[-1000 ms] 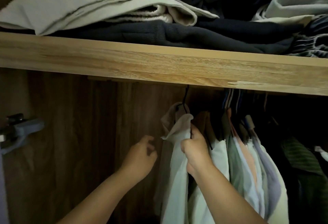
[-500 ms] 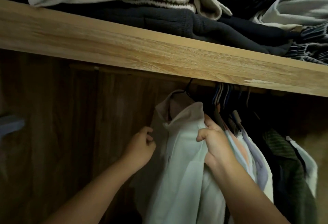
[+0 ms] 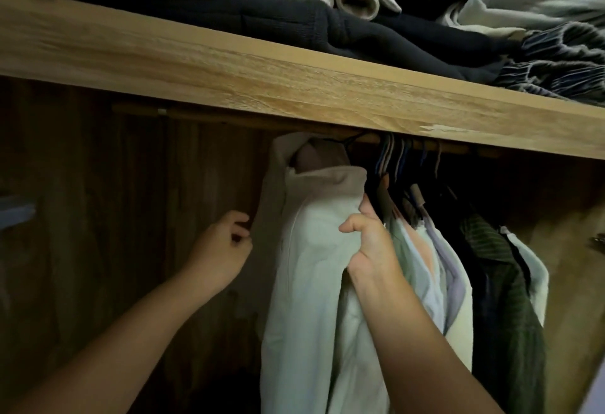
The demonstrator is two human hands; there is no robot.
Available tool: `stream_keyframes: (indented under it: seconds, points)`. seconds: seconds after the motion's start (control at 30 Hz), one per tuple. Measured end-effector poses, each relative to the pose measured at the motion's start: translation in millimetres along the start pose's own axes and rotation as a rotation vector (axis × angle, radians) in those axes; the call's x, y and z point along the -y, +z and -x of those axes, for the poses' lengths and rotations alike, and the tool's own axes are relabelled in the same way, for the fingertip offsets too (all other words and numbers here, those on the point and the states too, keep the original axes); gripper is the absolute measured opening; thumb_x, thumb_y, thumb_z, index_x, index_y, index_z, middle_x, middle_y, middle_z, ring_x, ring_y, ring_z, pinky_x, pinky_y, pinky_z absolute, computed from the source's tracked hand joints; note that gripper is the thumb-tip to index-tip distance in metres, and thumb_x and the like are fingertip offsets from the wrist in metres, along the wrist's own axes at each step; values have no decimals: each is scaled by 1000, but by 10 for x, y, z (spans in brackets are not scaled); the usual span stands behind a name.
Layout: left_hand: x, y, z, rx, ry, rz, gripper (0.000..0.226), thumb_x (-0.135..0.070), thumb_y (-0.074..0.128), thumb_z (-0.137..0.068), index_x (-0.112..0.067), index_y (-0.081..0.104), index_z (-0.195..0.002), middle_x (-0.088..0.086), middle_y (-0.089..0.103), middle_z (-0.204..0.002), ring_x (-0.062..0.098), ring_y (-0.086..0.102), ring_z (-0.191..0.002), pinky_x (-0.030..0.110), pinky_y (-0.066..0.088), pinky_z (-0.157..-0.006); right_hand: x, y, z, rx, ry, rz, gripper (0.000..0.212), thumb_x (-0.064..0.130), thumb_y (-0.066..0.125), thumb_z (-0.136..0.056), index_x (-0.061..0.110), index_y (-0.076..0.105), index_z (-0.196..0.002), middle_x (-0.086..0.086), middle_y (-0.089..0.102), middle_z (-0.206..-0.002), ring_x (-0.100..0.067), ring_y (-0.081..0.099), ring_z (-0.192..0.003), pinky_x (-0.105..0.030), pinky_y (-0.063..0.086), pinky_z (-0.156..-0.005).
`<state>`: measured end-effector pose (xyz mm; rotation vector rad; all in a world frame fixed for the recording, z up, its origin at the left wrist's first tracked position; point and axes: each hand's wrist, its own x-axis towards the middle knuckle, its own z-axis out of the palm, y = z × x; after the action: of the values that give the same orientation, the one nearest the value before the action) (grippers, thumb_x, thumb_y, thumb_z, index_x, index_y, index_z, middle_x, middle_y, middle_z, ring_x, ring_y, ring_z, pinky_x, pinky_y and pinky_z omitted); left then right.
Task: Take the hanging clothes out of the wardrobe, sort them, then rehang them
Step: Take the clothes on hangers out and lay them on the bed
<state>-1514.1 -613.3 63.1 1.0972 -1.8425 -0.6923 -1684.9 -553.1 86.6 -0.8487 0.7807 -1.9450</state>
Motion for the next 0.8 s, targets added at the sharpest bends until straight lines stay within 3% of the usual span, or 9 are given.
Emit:
stream_keyframes:
  seconds: [0.17, 0.27, 0.4, 0.5, 0.63, 0.8]
  points:
    - [-10, -32, 81, -38, -8, -16, 36, -10, 50, -93, -17, 48, -128, -5, 54, -104, 6, 52, -79, 17, 40, -63, -10, -244, 355, 151, 63, 69, 84, -20, 30, -59, 19, 55, -128, -11, 64, -121, -31, 63, -106, -37, 57, -77]
    - [-83, -15, 165, -71, 2, -31, 35, -9, 49, -93, -14, 49, -128, -2, 55, -106, 14, 55, -89, 26, 44, -77, 115, -363, 594, 217, 103, 151, 84, -12, 37, -47, 22, 63, -119, -13, 66, -118, -31, 65, -103, -34, 57, -71]
    - [-156, 46, 343, -120, -2, -23, 33, -9, 44, -95, -13, 50, -127, 6, 56, -119, 18, 53, -98, 31, 44, -83, 385, -582, 987, 307, 168, 260, 86, -12, 38, -47, 21, 62, -122, -16, 67, -115, -34, 66, -100, -35, 57, -70]
    - [-207, 121, 545, -137, 32, -74, 33, -13, 41, -97, -12, 48, -129, 10, 54, -127, 26, 53, -111, 36, 45, -93, 632, -762, 1343, 355, 213, 302, 80, -13, 36, -47, 22, 70, -110, -16, 69, -109, -35, 67, -95, -37, 58, -68]
    - [-354, 239, 934, -151, 86, -102, 40, -12, 38, -98, -11, 39, -138, 11, 40, -141, 27, 42, -128, 33, 34, -103, 949, -995, 1840, 381, 249, 394, 84, -15, 38, -47, 21, 66, -118, -20, 63, -119, -41, 62, -104, -45, 54, -81]
    - [-553, 313, 1381, -132, 207, -184, 50, -22, 40, -99, -19, 25, -147, 1, 19, -155, 21, 15, -144, 36, 13, -116, 1349, -1172, 2507, 413, 269, 517, 82, -15, 38, -48, 24, 68, -114, -14, 67, -117, -34, 66, -101, -39, 56, -77]
